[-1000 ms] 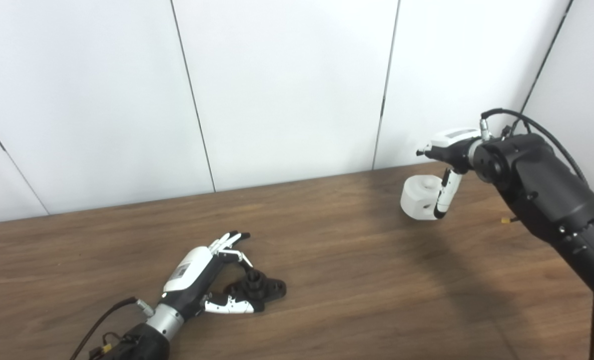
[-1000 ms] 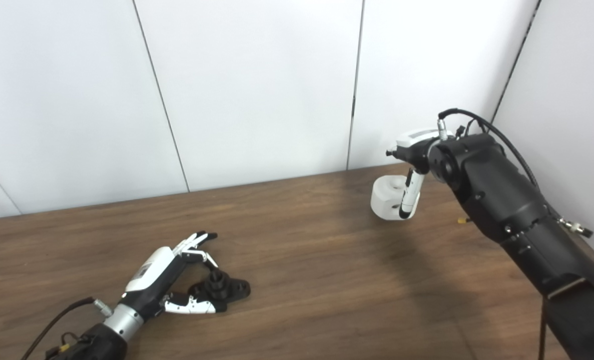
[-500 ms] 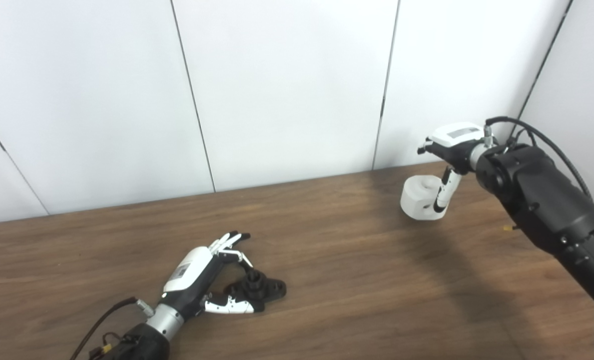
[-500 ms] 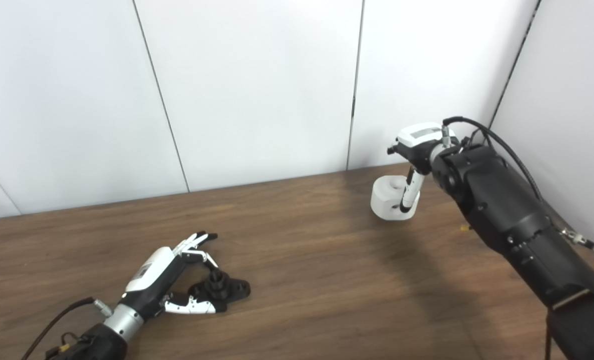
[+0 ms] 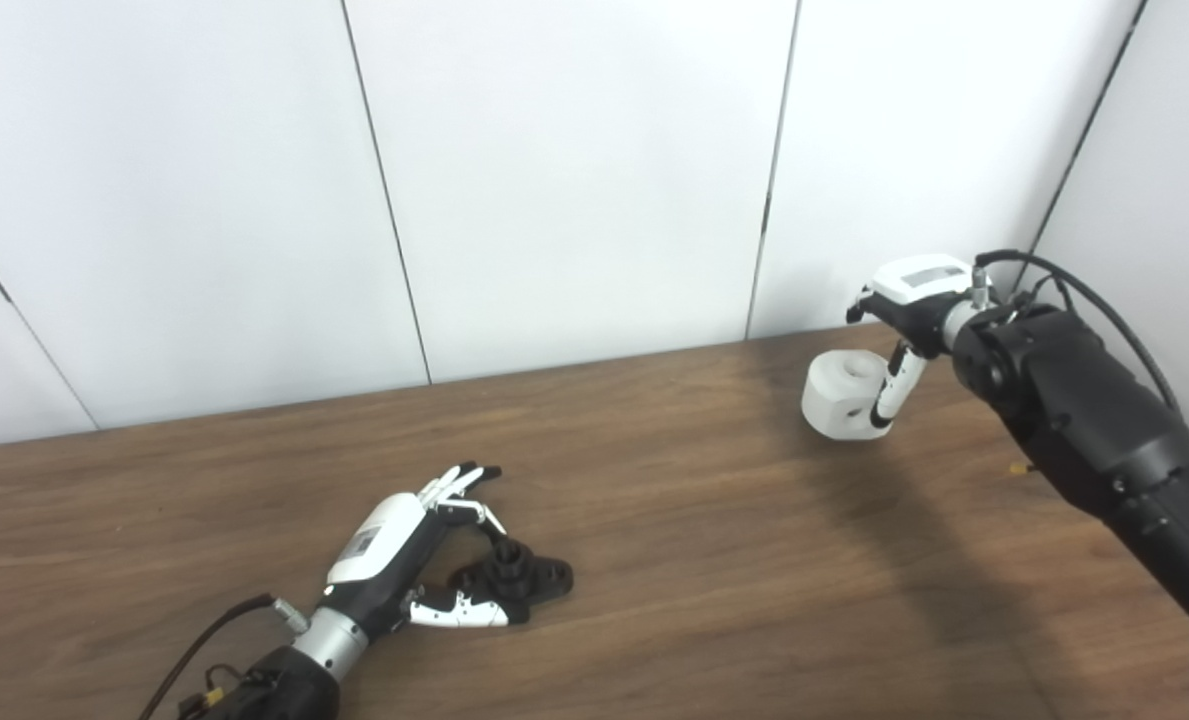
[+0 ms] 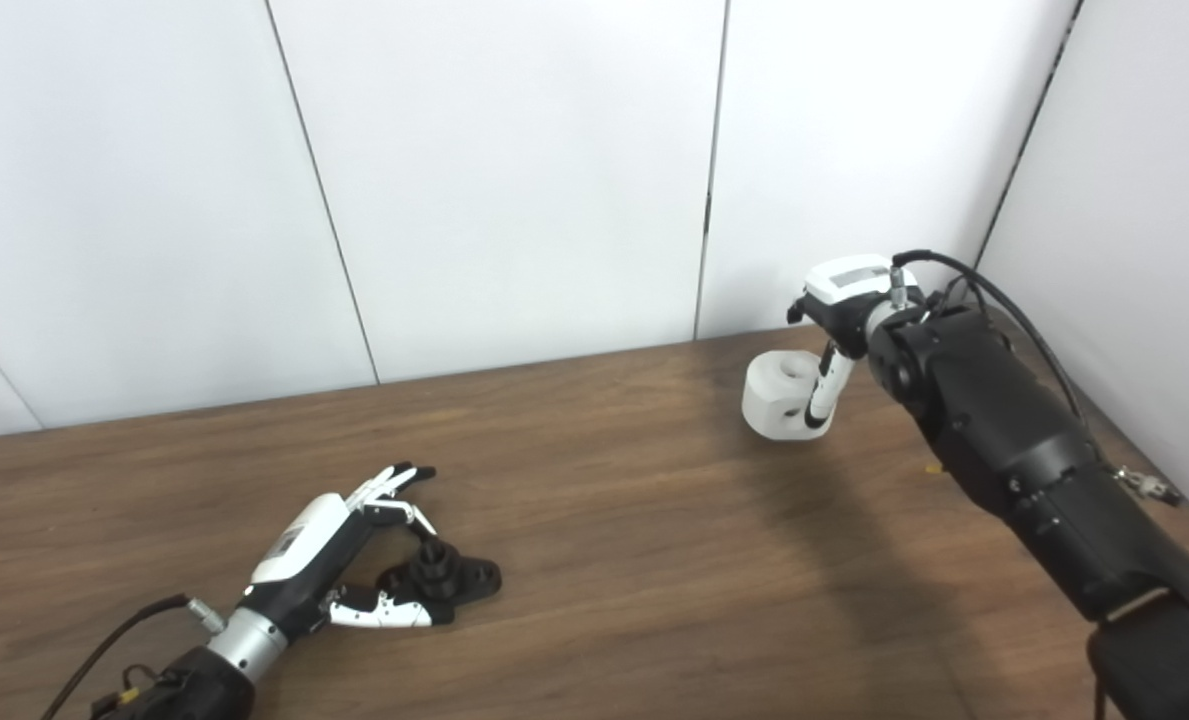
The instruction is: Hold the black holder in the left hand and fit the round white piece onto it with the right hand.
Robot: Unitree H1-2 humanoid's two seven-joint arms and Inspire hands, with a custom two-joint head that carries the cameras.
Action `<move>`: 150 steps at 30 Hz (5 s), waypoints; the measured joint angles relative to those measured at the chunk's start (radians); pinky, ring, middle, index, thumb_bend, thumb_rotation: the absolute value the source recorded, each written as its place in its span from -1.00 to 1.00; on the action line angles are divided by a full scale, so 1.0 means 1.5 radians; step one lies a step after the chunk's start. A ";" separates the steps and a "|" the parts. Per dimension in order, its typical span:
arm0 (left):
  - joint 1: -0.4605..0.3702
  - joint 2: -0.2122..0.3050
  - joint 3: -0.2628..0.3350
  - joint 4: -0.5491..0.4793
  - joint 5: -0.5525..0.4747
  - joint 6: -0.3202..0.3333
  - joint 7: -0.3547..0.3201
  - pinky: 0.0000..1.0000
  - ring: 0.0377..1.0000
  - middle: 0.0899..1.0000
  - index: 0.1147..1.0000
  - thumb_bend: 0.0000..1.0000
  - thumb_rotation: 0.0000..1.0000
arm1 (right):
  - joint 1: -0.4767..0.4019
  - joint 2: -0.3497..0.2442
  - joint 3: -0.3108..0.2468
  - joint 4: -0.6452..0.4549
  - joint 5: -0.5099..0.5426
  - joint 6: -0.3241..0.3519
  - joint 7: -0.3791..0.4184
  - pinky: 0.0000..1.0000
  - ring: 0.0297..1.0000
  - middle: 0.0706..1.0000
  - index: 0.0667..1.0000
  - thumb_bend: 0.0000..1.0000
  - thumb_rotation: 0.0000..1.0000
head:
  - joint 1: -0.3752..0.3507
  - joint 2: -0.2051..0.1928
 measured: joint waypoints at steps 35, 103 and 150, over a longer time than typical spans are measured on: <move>0.005 0.002 0.005 -0.009 0.000 0.001 -0.005 0.97 1.00 0.88 -0.17 0.05 -0.89 | 0.001 0.028 0.022 0.026 0.010 -0.009 -0.012 0.81 0.91 0.87 0.50 0.82 -0.49 | -0.001 -0.012; 0.009 0.005 0.010 -0.013 -0.006 0.000 -0.013 0.94 1.00 0.87 -0.17 0.05 -0.89 | 0.021 0.028 0.013 0.025 -0.042 0.008 -0.074 0.77 0.82 0.74 0.31 0.85 -0.49 | -0.011 0.014; 0.013 0.008 0.013 -0.017 -0.008 -0.005 -0.017 0.97 1.00 0.87 -0.17 0.05 -0.89 | 0.047 0.097 -0.037 -0.097 0.008 0.092 -0.091 0.61 0.64 0.50 -0.11 0.05 -0.72 | 0.016 0.027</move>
